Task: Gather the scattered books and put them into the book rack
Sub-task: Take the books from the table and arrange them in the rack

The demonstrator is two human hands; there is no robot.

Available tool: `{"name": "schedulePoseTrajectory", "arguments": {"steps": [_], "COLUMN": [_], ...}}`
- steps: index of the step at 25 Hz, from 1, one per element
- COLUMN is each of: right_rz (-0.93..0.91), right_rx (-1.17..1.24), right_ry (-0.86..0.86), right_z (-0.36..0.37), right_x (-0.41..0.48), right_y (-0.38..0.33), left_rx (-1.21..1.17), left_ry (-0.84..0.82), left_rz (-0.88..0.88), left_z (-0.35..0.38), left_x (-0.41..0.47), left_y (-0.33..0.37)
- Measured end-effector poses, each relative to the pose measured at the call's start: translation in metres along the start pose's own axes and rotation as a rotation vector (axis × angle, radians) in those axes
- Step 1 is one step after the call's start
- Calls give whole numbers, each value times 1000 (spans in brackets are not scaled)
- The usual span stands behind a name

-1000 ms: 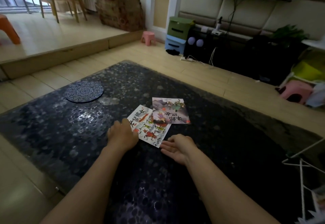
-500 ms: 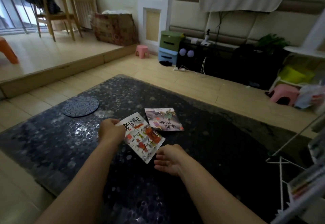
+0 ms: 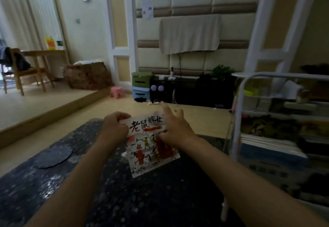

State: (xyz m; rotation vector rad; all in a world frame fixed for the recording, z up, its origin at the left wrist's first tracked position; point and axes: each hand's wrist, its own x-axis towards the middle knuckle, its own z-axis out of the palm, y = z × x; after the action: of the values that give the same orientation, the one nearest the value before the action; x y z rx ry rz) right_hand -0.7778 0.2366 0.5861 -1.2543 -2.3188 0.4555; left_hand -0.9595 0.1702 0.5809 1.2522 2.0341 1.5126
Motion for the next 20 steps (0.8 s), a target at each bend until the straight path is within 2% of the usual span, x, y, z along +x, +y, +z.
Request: {"name": "schedulePoseTrajectory", "arguments": {"steps": [2, 6, 11, 15, 20], "right_rz": [-39, 9, 4, 47, 116], "right_rx": [-46, -169, -251, -308, -418], "right_ry": [18, 40, 319, 569, 690], "right_z": [-50, -135, -219, -284, -319], "right_x": [-8, -38, -84, -119, -151], "right_y": [11, 48, 106, 170, 249], "left_rx": [3, -9, 45, 160, 249], "left_ry": [-25, -99, -187, -241, -277], "left_rz": [130, 341, 525, 799, 974], "left_z": [15, 57, 126, 193, 277], "left_x": [-12, -38, -71, -94, -121], "left_y": [41, 111, 195, 263, 298]}}
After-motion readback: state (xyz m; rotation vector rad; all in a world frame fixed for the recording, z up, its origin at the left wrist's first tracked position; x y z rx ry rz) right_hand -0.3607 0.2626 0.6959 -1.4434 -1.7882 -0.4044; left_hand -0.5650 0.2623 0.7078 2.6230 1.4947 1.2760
